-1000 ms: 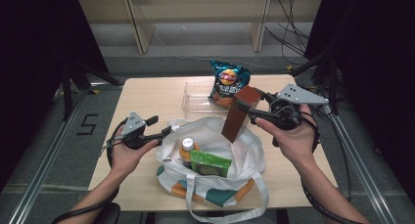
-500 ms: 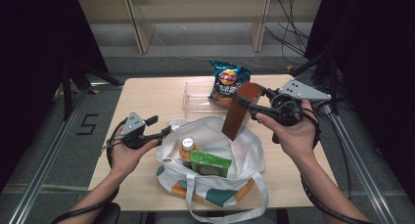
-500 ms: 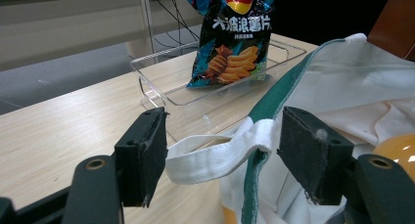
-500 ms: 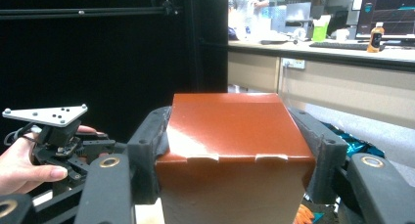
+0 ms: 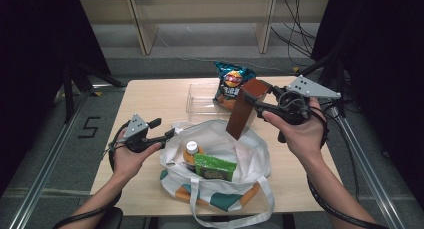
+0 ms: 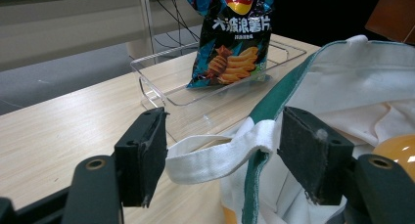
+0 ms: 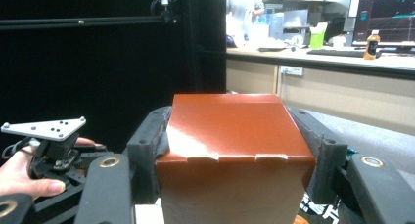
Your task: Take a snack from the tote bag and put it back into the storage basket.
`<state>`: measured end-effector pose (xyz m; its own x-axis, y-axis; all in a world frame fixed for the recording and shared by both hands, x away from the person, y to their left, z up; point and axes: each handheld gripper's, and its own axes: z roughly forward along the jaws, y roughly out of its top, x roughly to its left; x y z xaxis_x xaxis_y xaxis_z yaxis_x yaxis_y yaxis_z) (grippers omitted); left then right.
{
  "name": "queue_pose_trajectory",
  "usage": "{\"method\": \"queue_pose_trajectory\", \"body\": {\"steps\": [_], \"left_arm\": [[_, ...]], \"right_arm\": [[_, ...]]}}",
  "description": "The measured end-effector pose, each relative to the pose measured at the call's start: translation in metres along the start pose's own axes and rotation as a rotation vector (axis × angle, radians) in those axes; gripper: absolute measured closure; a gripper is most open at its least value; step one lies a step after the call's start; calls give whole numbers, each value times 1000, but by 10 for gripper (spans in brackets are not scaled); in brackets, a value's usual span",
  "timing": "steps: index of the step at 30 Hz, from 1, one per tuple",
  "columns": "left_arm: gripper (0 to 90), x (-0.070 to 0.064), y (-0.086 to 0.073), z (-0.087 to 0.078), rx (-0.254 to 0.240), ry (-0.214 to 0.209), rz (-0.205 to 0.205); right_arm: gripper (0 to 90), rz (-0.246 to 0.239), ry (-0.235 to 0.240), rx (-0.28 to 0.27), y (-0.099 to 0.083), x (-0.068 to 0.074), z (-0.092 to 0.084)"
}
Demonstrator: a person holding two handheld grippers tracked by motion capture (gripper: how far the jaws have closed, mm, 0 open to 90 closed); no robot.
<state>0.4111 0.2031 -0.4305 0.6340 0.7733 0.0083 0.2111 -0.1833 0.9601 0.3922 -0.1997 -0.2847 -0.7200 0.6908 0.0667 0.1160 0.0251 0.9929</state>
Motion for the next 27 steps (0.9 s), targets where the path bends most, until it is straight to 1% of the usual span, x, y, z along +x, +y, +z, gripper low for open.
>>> {"method": "queue_pose_trajectory", "body": {"steps": [1, 2, 4, 5, 6, 7, 8, 12, 13, 16, 17, 19, 21, 22, 23, 24, 25, 26, 27], "left_arm": [[338, 0, 0, 0, -1, 0, 1], [338, 0, 0, 0, -2, 1, 1], [338, 1, 0, 0, -1, 0, 2], [338, 0, 0, 0, 1, 0, 1], [338, 0, 0, 1, 1, 0, -2], [338, 0, 0, 1, 1, 0, -2], [338, 0, 0, 1, 1, -1, -2], [338, 0, 0, 1, -1, -1, -2], [338, 0, 0, 1, 1, 0, -2], [337, 0, 0, 1, 0, 0, -1], [338, 0, 0, 1, 0, -1, -1], [337, 0, 0, 1, 1, -1, -4], [337, 0, 0, 1, 1, -1, -5], [337, 0, 0, 1, 1, 0, -3], [337, 0, 0, 1, 0, 0, -2], [338, 0, 0, 1, 0, 0, -3], [337, 0, 0, 1, 1, 0, -2], [338, 0, 0, 1, 1, -1, -3], [337, 0, 0, 1, 1, -1, -3]], "right_arm": [[398, -7, -4, -5, 0, -1, 0], [399, 4, -3, -10, 1, -1, 0], [398, 7, -10, -9, 3, -1, -1], [398, -5, -12, -17, 4, -2, 0], [398, 14, -7, -18, 5, -2, -1], [398, 17, -14, -23, 5, -2, -1], [399, 6, -17, -26, 6, -3, 0], [398, 5, -22, -36, 8, -4, 2], [398, 5, -25, -31, 10, -4, 1], [398, -11, -32, -46, 12, -6, 2], [398, -13, -33, -38, 12, -7, 2], [398, 14, -35, -36, 13, -7, 3], [398, -6, -48, -44, 13, -9, 4], [398, -3, -46, -44, 13, -10, 4], [398, -12, -56, -51, 13, -11, 5], [398, 7, -53, -41, 13, -10, 4], [398, -2, -57, -44, 14, -12, 5], [398, 11, -47, -45, 14, -12, 5], [398, 3, -58, -49, 15, -13, 5]]}}
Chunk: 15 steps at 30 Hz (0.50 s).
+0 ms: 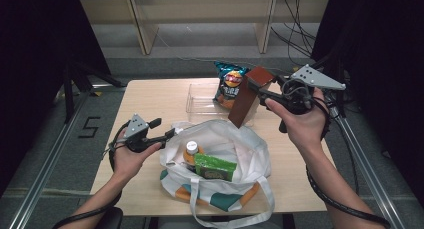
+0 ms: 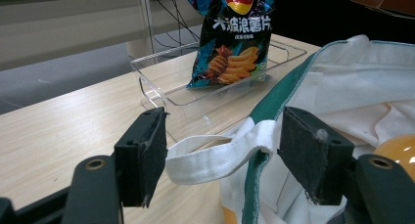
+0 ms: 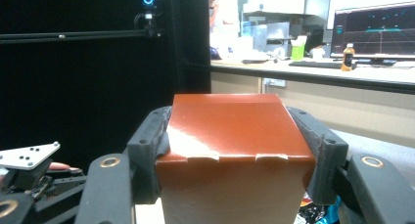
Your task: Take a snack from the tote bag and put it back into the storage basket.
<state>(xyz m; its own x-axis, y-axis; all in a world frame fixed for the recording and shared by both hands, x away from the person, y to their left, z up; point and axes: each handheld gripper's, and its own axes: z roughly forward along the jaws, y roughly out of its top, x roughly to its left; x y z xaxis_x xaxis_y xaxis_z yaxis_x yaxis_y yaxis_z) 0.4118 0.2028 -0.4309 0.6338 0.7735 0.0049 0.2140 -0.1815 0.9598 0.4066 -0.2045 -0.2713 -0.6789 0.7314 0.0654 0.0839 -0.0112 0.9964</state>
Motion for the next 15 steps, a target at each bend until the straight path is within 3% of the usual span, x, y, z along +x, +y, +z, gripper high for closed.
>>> {"method": "queue_pose_trajectory", "body": {"steps": [5, 6, 7, 11, 14, 15], "left_arm": [[337, 0, 0, 0, -2, 1, 1], [338, 1, 0, 0, -2, 2, 3], [337, 1, 0, 0, -2, 1, 3], [338, 0, 0, 0, -2, 1, 1], [338, 1, 0, -1, -3, 1, 3], [337, 1, 0, -1, -3, 1, 2]], "right_arm": [[398, -9, -23, -6, 4, -3, 1], [398, 10, -21, -1, 4, -3, 0], [398, -9, -21, -11, 5, -5, 1], [398, 12, -28, -10, 8, -5, 1], [398, -11, -42, -11, 8, -9, 3], [398, 6, -40, -7, 8, -8, 3]]}}
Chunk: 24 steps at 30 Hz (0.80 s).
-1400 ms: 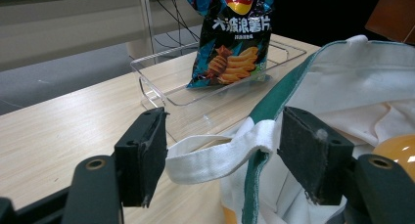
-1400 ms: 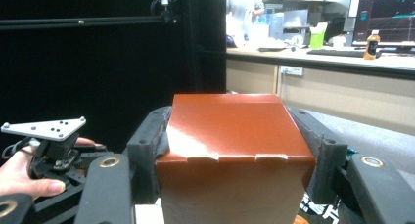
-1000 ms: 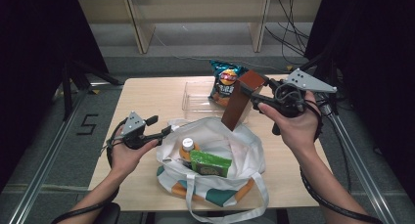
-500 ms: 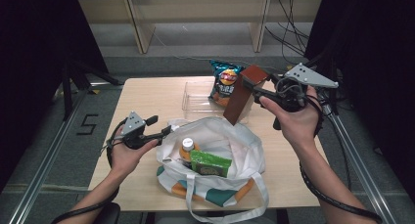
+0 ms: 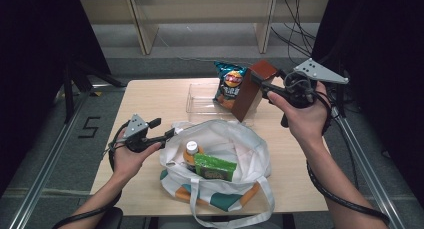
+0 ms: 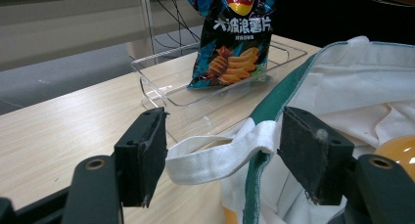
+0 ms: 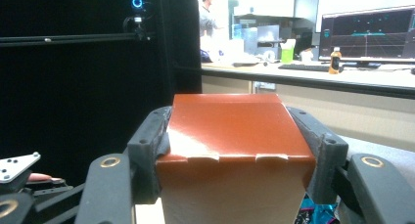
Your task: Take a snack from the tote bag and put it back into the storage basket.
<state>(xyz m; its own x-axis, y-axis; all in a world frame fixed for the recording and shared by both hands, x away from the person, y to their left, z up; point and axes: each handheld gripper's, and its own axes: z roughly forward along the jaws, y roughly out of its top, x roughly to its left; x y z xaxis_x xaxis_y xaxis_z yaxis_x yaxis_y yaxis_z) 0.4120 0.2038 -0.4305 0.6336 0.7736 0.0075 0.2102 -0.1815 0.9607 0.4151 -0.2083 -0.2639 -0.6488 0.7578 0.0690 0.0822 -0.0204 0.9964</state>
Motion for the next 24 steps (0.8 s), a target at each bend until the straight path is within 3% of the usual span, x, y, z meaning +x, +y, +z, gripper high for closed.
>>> {"method": "queue_pose_trajectory", "body": {"steps": [4, 23, 24], "left_arm": [[338, 0, 0, 0, 0, 0, -2], [337, 1, 0, 0, -9, -5, -6], [338, 1, 0, 0, -11, -6, -6]], "right_arm": [[398, -17, -15, -2, -1, -3, 3], [398, -3, -73, 21, -8, -18, 15], [398, 16, -72, 27, -8, -17, 16]]}}
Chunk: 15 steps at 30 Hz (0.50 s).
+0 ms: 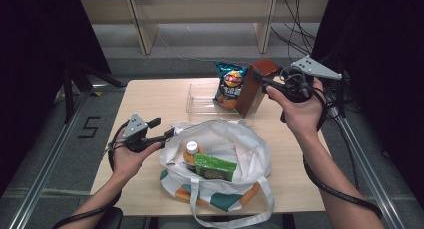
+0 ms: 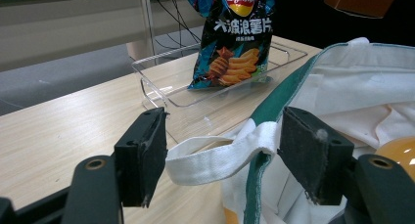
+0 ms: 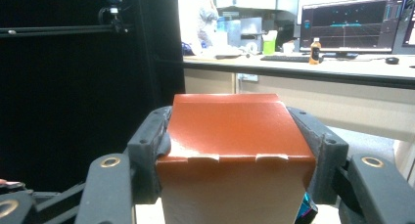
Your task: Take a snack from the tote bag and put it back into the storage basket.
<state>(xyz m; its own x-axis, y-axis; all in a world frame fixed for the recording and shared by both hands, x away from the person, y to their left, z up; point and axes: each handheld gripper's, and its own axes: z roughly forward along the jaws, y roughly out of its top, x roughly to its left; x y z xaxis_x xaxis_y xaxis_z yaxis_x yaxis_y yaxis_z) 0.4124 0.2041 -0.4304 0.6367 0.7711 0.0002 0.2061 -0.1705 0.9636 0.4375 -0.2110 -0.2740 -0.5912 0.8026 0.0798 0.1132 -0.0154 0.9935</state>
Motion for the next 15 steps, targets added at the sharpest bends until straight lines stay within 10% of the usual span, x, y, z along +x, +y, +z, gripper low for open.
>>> {"method": "queue_pose_trajectory", "body": {"steps": [15], "left_arm": [[338, 1, 0, -1, 4, 6, 4]], "right_arm": [[398, -20, -43, 19, -7, -4, 17]]}}
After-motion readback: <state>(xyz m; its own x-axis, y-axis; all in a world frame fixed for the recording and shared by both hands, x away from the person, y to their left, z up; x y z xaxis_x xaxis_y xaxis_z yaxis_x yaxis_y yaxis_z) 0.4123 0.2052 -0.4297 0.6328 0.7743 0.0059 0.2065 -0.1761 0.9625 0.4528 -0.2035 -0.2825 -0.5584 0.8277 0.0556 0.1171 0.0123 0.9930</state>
